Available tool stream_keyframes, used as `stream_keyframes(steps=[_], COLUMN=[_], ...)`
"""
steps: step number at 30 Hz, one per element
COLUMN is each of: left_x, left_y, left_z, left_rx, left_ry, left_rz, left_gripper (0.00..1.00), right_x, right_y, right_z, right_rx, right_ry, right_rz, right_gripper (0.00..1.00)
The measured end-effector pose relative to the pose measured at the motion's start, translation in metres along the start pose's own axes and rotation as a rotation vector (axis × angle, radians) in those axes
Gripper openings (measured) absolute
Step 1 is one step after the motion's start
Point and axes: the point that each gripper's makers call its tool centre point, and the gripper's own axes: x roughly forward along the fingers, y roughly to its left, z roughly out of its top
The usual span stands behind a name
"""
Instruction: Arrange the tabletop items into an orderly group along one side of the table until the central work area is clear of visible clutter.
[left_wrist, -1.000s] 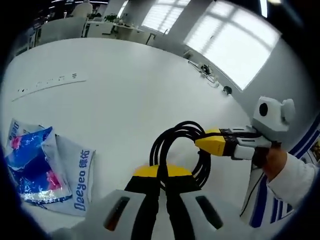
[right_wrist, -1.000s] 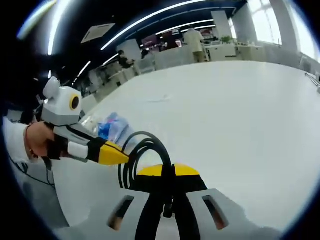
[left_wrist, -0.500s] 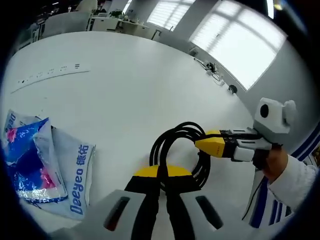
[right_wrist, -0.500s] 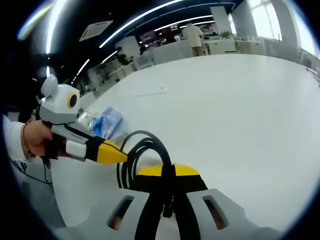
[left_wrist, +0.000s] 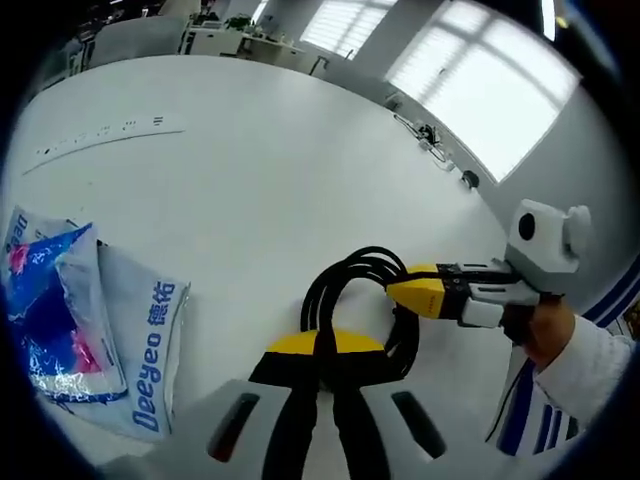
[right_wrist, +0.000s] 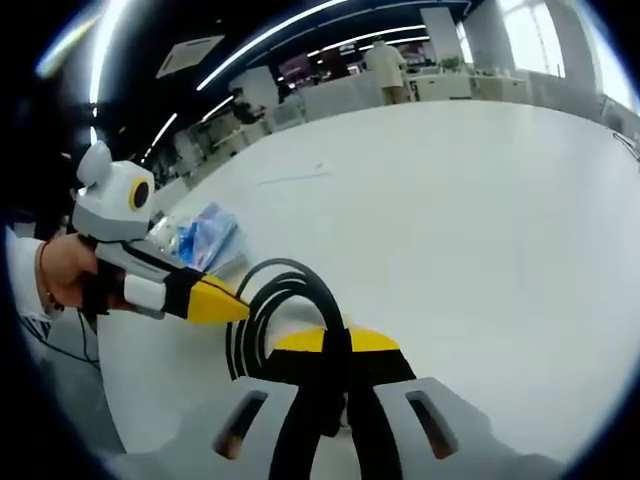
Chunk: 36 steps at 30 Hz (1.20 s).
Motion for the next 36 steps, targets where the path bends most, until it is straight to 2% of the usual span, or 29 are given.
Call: stream_keyframes(steps=[14,21,29,36], left_x=[0.0042,0.0047,0.0043,0.0026], left_y=[0.0053,0.0062,0.0062,0.0045], left_z=[-0.0051,-0.004,-0.0033,-0.0047], left_rx=[-0.014,0.012,0.042,0.043], left_ry=[-0.004,-0.012,-0.018,-0.023], left_rz=[0.006,0.008,0.007,-0.003], left_gripper=[0.01,0.02,0.03,0.12], right_x=[0.0055,0.0061,0.0072,0.0069], right_y=[-0.002,-0.002,-0.0028,-0.0027], right_z=[-0.0034,-0.0038,-0.0032,-0.003], right_rx=[-0.027,-0.054,-0.059,-0.06], right_ry=[0.009,0.009,0.006,0.006], right_rz=[-0.019,-0.021,-0.029,-0.033], right_gripper=[0.04,0.06,0.13,0.14])
